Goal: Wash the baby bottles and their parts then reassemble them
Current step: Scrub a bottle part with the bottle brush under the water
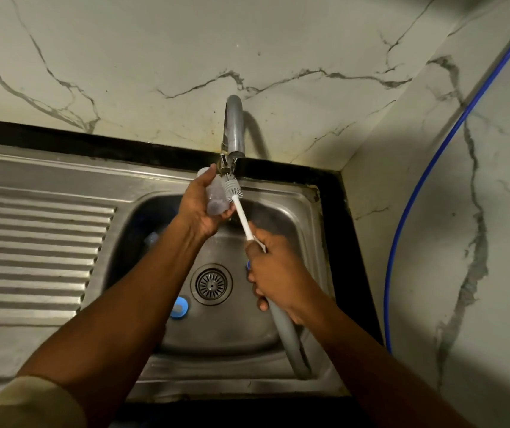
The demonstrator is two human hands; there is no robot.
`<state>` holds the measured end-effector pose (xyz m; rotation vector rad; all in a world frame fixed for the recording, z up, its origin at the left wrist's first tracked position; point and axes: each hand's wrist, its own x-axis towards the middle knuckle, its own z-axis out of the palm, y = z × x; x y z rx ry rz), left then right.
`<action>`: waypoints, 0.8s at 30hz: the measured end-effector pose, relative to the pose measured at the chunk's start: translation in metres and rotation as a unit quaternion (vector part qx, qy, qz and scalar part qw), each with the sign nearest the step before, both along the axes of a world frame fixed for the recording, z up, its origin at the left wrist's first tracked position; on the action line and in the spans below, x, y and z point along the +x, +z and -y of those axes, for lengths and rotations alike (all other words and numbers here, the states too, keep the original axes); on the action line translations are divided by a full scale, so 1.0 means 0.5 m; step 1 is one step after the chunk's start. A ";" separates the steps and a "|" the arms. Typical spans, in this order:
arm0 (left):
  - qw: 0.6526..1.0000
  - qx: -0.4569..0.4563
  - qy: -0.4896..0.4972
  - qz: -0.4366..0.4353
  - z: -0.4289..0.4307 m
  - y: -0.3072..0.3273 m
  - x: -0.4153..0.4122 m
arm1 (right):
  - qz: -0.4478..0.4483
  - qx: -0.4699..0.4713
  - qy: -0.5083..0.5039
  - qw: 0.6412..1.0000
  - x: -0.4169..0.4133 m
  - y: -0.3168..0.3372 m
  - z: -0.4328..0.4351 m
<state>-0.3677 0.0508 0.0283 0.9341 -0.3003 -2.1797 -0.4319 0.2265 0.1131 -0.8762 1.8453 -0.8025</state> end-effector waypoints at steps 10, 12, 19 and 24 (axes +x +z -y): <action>1.000 0.013 0.010 0.006 -0.016 -0.011 0.015 | 0.034 0.012 -0.009 0.999 0.007 0.009 0.013; 0.999 -0.029 -0.027 0.022 -0.039 0.012 -0.003 | 0.067 -0.001 -0.060 0.996 -0.007 0.002 0.035; 0.999 0.007 -0.015 -0.036 -0.005 0.012 0.008 | 0.090 0.014 -0.042 0.995 -0.010 0.014 0.012; 1.000 0.027 -0.013 -0.007 -0.024 0.004 -0.013 | 0.086 0.016 -0.076 0.993 -0.037 -0.002 0.035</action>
